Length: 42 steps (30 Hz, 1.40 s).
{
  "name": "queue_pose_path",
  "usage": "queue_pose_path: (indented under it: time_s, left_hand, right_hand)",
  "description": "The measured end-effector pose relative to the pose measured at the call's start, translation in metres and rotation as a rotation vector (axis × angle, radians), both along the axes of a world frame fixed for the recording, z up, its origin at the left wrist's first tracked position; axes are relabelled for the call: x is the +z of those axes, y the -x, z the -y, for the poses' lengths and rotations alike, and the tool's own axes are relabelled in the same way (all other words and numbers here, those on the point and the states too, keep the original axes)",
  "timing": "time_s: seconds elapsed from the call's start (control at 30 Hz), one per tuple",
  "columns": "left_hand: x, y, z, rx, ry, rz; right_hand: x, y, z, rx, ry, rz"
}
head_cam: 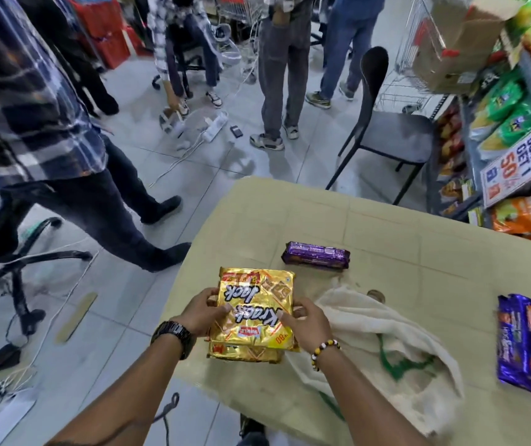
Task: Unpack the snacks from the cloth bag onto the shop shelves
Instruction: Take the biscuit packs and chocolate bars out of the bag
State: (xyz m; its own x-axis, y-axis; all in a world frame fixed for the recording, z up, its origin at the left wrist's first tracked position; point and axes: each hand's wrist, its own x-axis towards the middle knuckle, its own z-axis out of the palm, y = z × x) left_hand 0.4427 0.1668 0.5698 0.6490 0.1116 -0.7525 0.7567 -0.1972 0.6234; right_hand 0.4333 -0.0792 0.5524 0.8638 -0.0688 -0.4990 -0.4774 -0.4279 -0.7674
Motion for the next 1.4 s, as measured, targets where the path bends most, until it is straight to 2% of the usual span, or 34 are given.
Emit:
queue_pose_path:
  time_s: [0.23, 0.47, 0.63, 0.9, 1.07, 1.2, 1.4]
  left_hand:
    - [-0.006, 0.001, -0.009, -0.066, -0.041, -0.008]
    - [0.001, -0.011, 0.002, -0.283, -0.135, 0.009]
    - [-0.004, -0.045, 0.011, -0.588, -0.209, 0.051]
    - [-0.005, -0.107, 0.023, -1.102, -0.324, 0.091]
    - [-0.009, -0.13, 0.029, -1.337, -0.341, 0.138]
    - [-0.013, -0.137, 0.035, -1.462, -0.368, 0.158]
    - [-0.02, -0.145, 0.035, -1.497, -0.385, 0.107]
  right_hand:
    - [-0.011, 0.017, -0.015, -0.083, -0.051, -0.054]
    - [-0.023, 0.051, -0.016, -0.221, -0.105, -0.117]
    - [-0.034, 0.074, -0.037, -0.481, -0.25, -0.265]
    - [-0.046, 0.084, -0.12, -0.911, -0.534, -0.294]
    - [-0.048, 0.079, -0.162, -1.134, -0.562, -0.275]
    - [-0.056, 0.078, -0.172, -1.162, -0.527, -0.269]
    - [-0.053, 0.077, -0.173, -1.153, -0.499, -0.278]
